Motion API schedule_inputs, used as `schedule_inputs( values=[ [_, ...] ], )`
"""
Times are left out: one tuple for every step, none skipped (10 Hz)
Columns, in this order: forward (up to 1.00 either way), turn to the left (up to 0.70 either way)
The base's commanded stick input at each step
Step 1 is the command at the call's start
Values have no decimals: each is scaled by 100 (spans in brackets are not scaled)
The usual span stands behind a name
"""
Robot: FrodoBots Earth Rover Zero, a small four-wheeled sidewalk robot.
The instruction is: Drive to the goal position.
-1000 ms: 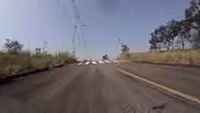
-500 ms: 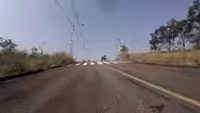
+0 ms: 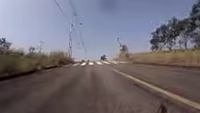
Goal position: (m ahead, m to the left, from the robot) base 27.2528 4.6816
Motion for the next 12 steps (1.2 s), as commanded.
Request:
schedule_inputs(
  values=[
    [100,0],
    [100,0],
    [100,0],
    [100,0],
    [100,0],
    [100,0],
    [100,0],
    [100,0],
    [100,0],
    [100,0],
    [100,0],
    [100,0]
  ],
)
